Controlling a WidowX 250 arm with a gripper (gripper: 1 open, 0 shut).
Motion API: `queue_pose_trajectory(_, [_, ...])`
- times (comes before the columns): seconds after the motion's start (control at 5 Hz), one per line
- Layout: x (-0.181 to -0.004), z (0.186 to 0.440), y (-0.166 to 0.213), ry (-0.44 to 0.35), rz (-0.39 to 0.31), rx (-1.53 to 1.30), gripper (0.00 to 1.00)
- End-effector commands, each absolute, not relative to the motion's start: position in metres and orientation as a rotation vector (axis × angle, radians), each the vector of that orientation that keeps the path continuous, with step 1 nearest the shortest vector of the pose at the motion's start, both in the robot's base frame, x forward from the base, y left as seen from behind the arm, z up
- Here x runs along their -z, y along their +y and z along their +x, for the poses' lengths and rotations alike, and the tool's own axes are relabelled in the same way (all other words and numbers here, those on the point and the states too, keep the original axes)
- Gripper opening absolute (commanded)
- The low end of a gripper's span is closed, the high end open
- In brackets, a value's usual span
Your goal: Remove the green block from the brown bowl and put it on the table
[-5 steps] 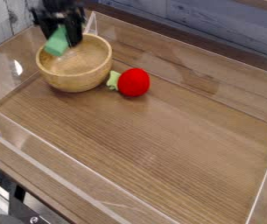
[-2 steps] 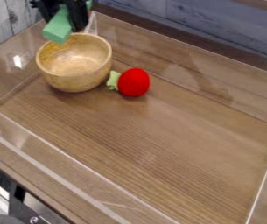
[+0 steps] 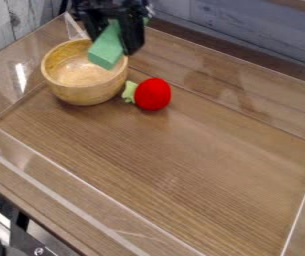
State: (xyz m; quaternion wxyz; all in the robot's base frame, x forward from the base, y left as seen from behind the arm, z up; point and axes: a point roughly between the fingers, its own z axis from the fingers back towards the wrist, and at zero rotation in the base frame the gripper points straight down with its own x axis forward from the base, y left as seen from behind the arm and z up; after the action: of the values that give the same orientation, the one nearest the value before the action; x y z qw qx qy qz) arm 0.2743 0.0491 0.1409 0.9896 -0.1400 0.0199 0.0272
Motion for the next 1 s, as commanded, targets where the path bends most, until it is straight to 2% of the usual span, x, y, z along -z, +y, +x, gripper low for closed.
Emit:
queue_pose_trajectory(0.0, [-0.151,0.275,0.021,-0.019,-0.250,0.000,0.00])
queue_pose_trajectory(0.2, [-0.138,0.268,-0.003,0.001,-0.233,0.081,0.00])
queue_pose_trajectory(0.4, [-0.133,0.266,-0.009,0.003,-0.227,0.125,0.00])
queue_pose_trajectory(0.8, [-0.107,0.261,-0.030,-0.002,-0.204,0.102,0.00])
